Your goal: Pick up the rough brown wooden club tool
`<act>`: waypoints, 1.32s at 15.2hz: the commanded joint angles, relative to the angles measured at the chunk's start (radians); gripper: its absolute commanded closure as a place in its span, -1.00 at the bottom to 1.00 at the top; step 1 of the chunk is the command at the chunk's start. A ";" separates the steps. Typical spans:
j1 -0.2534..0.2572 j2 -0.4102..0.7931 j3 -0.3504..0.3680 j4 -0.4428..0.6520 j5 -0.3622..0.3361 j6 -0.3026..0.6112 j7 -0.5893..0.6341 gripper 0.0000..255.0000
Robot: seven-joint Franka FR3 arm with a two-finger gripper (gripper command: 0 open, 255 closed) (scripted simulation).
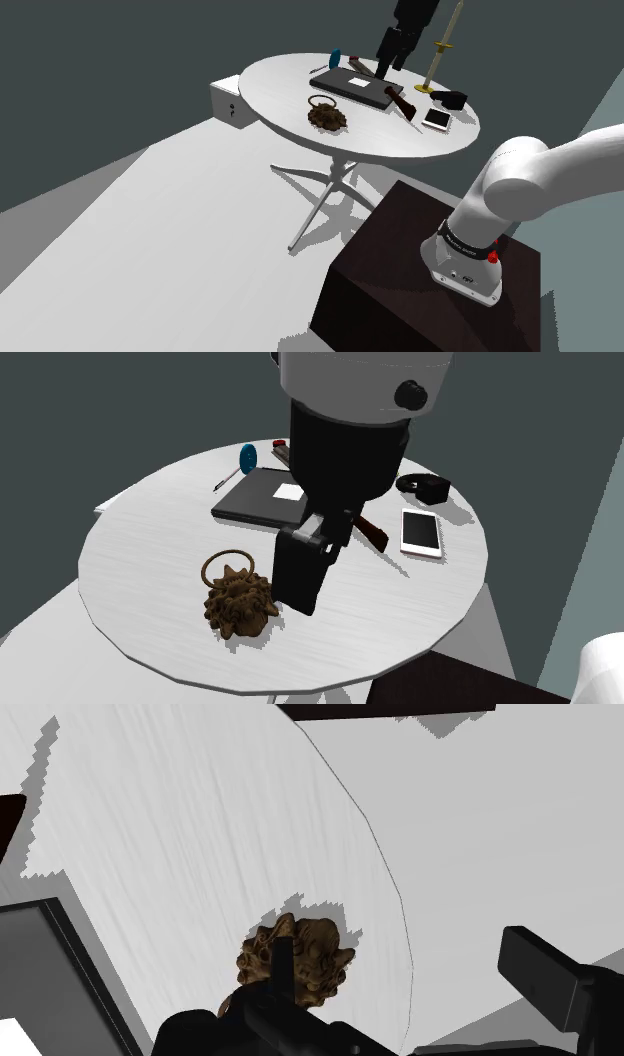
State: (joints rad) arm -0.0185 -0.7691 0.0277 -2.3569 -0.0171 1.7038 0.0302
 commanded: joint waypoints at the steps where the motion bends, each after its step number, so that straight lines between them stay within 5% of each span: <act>1: 0.000 0.000 0.000 0.000 0.000 0.000 0.000 -1.00; 20: -0.199 0.324 -0.320 0.016 -0.092 0.312 -0.120 -1.00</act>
State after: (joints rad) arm -0.2094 -0.4764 -0.2710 -2.3526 -0.1096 1.9947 -0.0782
